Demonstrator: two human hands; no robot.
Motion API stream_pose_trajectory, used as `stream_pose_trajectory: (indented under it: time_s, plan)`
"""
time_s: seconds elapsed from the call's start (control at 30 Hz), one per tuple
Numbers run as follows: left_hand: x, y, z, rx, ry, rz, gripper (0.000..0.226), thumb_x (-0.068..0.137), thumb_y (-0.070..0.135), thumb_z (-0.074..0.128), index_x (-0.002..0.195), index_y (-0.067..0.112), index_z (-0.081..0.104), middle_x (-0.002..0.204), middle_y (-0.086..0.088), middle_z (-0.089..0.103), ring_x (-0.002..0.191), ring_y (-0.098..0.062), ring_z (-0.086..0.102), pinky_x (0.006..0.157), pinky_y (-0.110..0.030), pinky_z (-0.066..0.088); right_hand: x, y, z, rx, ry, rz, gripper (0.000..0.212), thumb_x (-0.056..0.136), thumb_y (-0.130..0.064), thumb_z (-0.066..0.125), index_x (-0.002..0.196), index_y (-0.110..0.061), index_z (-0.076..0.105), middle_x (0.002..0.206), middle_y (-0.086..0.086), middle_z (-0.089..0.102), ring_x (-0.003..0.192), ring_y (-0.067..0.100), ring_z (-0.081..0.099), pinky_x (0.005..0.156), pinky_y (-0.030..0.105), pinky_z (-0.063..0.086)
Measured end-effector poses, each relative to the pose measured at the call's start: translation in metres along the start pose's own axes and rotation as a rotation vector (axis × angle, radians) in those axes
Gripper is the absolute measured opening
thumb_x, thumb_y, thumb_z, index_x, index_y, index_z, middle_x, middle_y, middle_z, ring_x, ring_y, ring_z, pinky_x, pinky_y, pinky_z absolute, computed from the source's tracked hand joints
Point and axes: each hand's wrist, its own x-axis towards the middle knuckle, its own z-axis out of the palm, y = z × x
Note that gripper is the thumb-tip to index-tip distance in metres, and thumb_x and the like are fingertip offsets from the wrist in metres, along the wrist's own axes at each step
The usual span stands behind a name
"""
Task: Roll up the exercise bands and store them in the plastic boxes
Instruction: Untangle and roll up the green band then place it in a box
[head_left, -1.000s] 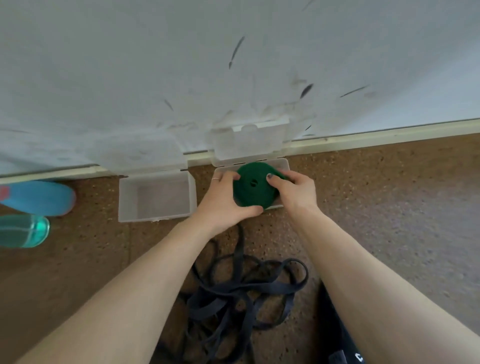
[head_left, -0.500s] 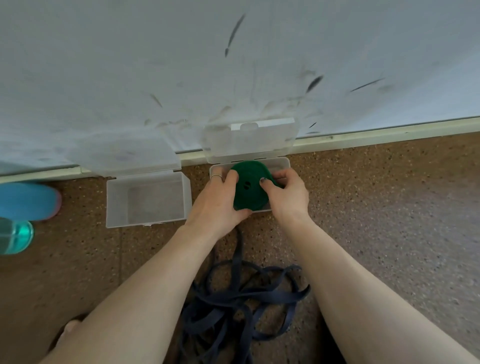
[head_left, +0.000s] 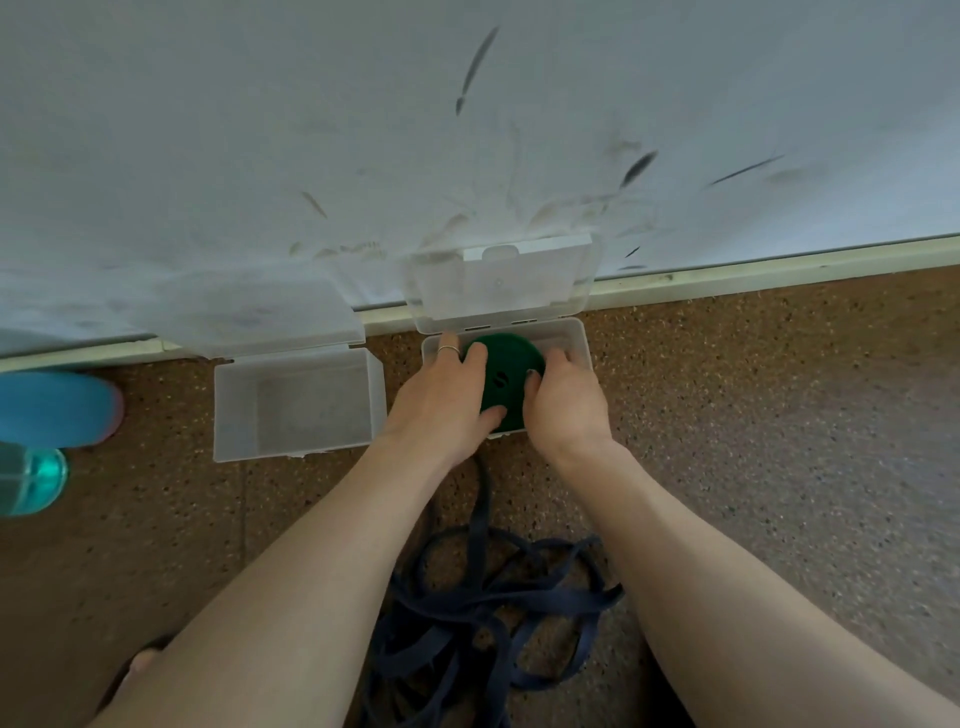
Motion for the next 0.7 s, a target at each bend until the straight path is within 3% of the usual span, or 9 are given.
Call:
stream_pose_trajectory:
  time_s: [0.17,0.3,0.47,0.6,0.7]
  plan:
    - [0.005,0.001,0.004,0.029,0.001,-0.019,0.058,0.089,0.040,0.074,0.132,0.013,0.045,0.134,-0.011,0.042,0.117,-0.029,0.052,0.083,-0.042,0.056,-0.003,-0.002,-0.003,-0.190,0.042,-0.070,0.030,0.103,-0.019,0.051,0.127,-0.004,0.063,0.138,0.012,0.049,0.126,0.029,0.047,0.098,0.036,0.045]
    - [0.007,-0.001,0.008,0.037,0.018,-0.022,0.061,0.087,0.040,0.076,0.132,0.014,0.045,0.134,-0.011,0.042,0.117,-0.028,0.051,0.083,-0.042,0.056,-0.002,-0.006,-0.007,-0.123,-0.020,-0.029,0.032,0.103,-0.022,0.051,0.126,-0.002,0.062,0.138,0.015,0.049,0.125,0.032,0.052,0.098,0.036,0.047]
    - [0.007,-0.002,0.010,0.072,0.017,-0.018,0.060,0.086,0.041,0.077,0.130,0.015,0.046,0.135,-0.010,0.041,0.117,-0.027,0.051,0.082,-0.041,0.056,0.001,-0.009,-0.010,-0.140,-0.110,-0.049,0.051,0.100,-0.021,0.055,0.145,-0.005,0.037,0.136,0.021,0.052,0.121,0.037,0.057,0.095,0.040,0.049]
    - [0.006,-0.003,0.000,0.150,-0.001,0.031,0.057,0.088,0.047,0.072,0.130,0.015,0.049,0.132,-0.011,0.045,0.121,-0.030,0.048,0.084,-0.042,0.052,-0.003,-0.010,-0.011,-0.202,-0.106,-0.108,0.051,0.097,-0.020,0.060,0.140,-0.006,0.036,0.139,0.021,0.049,0.130,0.037,0.049,0.102,0.042,0.046]
    - [-0.001,-0.007,-0.012,0.196,0.045,0.120,0.048,0.092,0.045,0.066,0.129,0.017,0.055,0.130,-0.008,0.048,0.119,-0.027,0.051,0.086,-0.039,0.050,-0.014,-0.009,-0.012,-0.361,-0.046,-0.181,0.063,0.095,-0.025,0.061,0.147,-0.005,0.034,0.147,0.021,0.044,0.140,0.037,0.037,0.112,0.042,0.037]
